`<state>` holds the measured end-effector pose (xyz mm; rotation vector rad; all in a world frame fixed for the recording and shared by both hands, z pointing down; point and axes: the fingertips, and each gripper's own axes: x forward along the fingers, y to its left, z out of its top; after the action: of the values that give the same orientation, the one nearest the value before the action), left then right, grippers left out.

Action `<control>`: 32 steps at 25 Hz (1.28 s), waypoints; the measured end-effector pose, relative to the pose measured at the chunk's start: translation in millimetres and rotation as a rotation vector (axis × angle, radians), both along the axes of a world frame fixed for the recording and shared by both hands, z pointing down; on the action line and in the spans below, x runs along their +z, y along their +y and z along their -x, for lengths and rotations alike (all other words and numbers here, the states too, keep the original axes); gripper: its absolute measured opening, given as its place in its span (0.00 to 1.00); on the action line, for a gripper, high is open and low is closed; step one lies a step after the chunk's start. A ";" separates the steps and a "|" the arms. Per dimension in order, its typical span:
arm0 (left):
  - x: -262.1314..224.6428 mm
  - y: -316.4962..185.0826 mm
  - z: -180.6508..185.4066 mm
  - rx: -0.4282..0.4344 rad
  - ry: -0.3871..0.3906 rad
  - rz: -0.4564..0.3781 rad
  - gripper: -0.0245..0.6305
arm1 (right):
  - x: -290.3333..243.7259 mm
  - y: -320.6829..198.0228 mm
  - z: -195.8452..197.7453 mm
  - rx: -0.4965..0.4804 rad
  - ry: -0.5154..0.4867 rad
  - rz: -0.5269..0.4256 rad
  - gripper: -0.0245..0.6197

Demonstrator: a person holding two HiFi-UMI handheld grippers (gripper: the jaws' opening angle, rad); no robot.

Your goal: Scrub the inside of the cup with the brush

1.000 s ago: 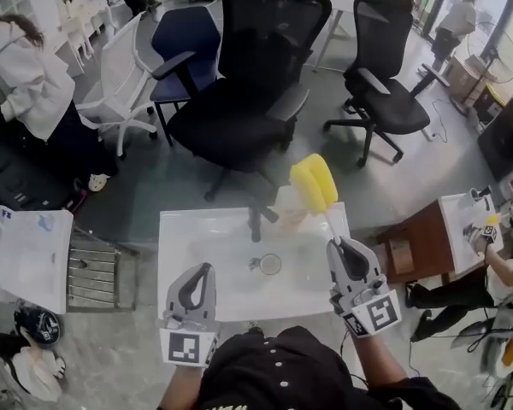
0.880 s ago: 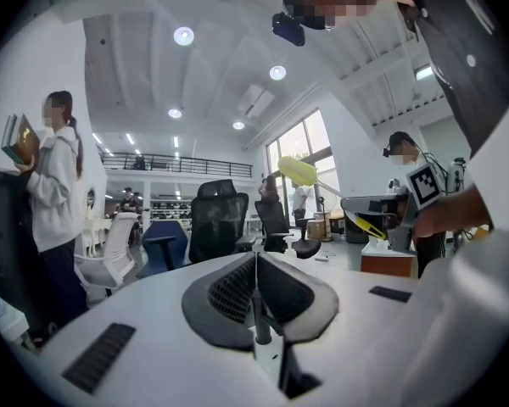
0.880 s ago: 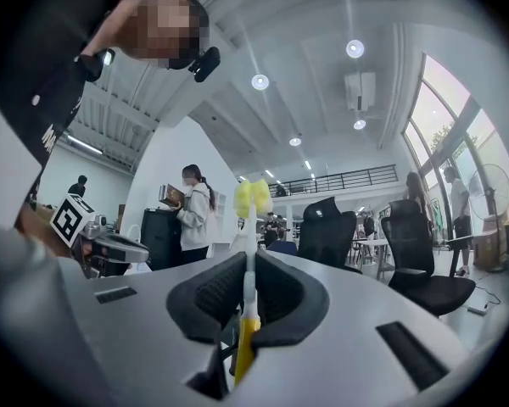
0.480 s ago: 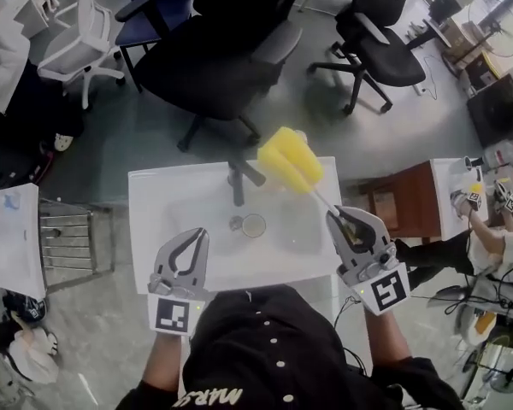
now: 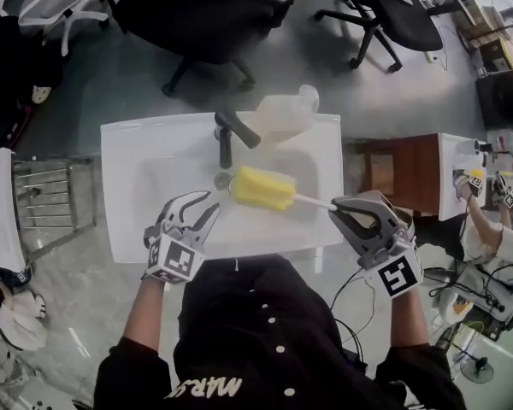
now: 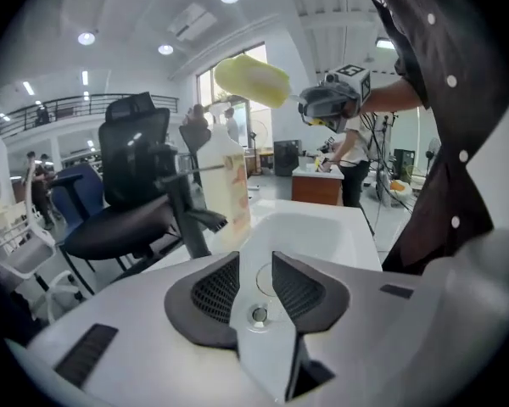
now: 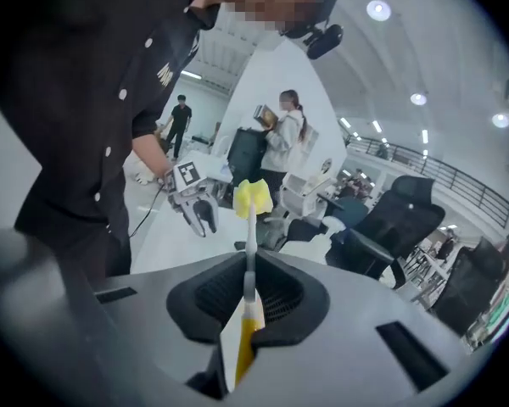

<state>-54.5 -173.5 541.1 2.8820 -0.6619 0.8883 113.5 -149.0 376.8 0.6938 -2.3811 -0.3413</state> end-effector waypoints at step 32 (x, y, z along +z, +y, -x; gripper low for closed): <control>203.1 11.2 -48.8 0.184 -0.332 0.242 0.17 | 226.5 -52.1 43.1 -0.772 1.138 -0.132 0.10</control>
<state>-5.7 -162.3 744.3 2.6330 -0.2804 1.3849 70.4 -201.0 603.4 -0.3802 -1.4003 -0.9179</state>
